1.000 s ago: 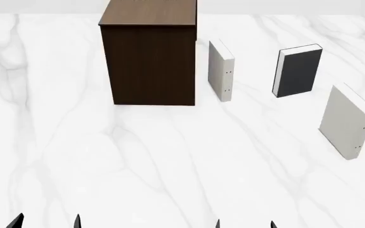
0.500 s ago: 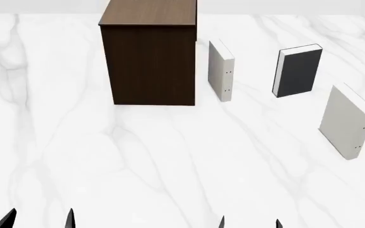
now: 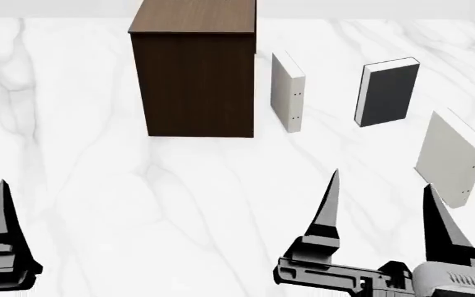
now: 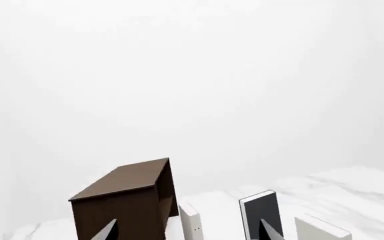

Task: Pick up the book in the middle and place it on the cabinet shelf.

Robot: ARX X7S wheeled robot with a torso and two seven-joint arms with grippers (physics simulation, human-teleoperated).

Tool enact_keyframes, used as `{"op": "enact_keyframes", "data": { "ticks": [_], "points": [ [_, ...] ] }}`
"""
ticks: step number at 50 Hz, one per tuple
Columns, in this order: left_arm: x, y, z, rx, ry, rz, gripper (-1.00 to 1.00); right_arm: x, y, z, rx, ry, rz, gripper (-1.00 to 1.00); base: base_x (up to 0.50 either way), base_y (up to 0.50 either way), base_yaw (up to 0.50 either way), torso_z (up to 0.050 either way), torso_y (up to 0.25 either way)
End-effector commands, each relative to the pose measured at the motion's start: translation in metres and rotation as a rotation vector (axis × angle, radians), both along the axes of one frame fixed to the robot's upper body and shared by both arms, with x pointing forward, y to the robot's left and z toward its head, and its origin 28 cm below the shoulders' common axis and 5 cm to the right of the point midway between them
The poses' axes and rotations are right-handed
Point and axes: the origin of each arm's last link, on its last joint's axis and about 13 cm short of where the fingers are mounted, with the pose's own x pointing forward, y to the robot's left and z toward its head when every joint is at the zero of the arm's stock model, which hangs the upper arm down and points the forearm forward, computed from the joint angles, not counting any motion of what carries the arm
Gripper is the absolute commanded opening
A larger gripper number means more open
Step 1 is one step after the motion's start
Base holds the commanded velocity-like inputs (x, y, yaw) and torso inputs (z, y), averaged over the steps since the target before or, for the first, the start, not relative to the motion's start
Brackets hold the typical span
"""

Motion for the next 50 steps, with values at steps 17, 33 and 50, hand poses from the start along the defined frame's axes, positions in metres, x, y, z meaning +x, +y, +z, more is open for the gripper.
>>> {"op": "enact_keyframes", "data": {
  "ticks": [17, 33, 50],
  "points": [
    [-0.029, 0.007, 0.072, 0.032, -0.238, 0.039, 1.00, -0.031, -0.004, 0.058, 0.000, -0.179, 0.035, 1.00, 0.00, 0.00, 0.00, 0.000, 0.000],
    [-0.030, 0.007, 0.073, 0.027, -0.235, 0.035, 1.00, -0.030, -0.004, 0.058, 0.001, -0.143, 0.024, 1.00, 0.22, 0.00, 0.00, 0.000, 0.000],
    [-0.030, 0.006, 0.072, 0.019, -0.227, 0.024, 1.00, -0.031, -0.005, 0.060, 0.028, -0.139, 0.025, 1.00, 0.50, 0.00, 0.00, 0.000, 0.000]
  ]
}}
